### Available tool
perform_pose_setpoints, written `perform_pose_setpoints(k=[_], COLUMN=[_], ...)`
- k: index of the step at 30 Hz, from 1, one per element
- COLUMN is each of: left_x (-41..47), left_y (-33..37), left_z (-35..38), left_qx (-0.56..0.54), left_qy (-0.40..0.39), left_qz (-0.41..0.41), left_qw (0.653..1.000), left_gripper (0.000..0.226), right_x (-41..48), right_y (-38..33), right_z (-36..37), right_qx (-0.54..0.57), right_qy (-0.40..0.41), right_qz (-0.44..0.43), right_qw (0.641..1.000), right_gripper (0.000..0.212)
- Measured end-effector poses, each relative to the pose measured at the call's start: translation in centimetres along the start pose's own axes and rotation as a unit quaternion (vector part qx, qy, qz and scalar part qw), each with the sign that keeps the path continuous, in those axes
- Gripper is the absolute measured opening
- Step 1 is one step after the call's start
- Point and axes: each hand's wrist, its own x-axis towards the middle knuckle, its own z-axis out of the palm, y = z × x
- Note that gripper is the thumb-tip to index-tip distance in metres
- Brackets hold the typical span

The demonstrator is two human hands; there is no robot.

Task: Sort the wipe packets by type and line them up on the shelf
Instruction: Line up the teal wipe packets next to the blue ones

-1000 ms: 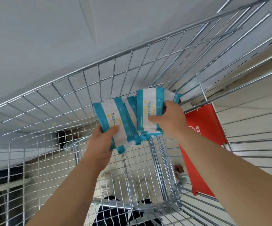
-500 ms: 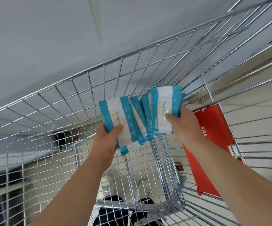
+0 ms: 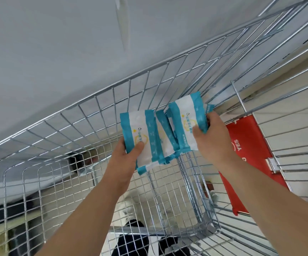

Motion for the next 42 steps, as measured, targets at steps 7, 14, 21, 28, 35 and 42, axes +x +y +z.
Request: perform_pose_setpoints(k=[7, 14, 21, 28, 35, 42], left_x=[-6.2, -19.4, -35.6, -50.5, -65.0, -78.0], left_y=[2.1, 5.3, 7.1, 9.2, 8.5, 7.4], left_z=[-0.5, -2.2, -5.9, -13.4, -25.4, -39.1], left_qx=[0.003, -0.013, -0.128, -0.208, -0.252, -0.152], left_qy=[0.066, 0.131, 0.207, 0.303, 0.355, 0.39], left_qz=[0.027, 0.086, 0.14, 0.224, 0.262, 0.301], left_qw=[0.997, 0.988, 0.96, 0.902, 0.861, 0.857], left_gripper=[0.014, 0.018, 0.021, 0.02, 0.022, 0.039], right_x=[-3.7, -12.4, -24.1, -37.7, -53.9, -69.7], right_y=[-4.0, -10.8, -19.8, -29.5, -37.8, -44.3], right_z=[-2.9, -8.8, -12.5, -10.6, -4.4, 2.6], right_qx=[-0.014, 0.009, 0.004, 0.024, 0.052, 0.08], right_qy=[-0.03, -0.119, -0.206, -0.294, -0.328, -0.337], right_qz=[-0.067, -0.185, -0.32, -0.439, -0.518, -0.537], right_qw=[0.997, 0.976, 0.925, 0.849, 0.788, 0.769], right_gripper=[0.014, 0.014, 0.013, 0.014, 0.018, 0.014])
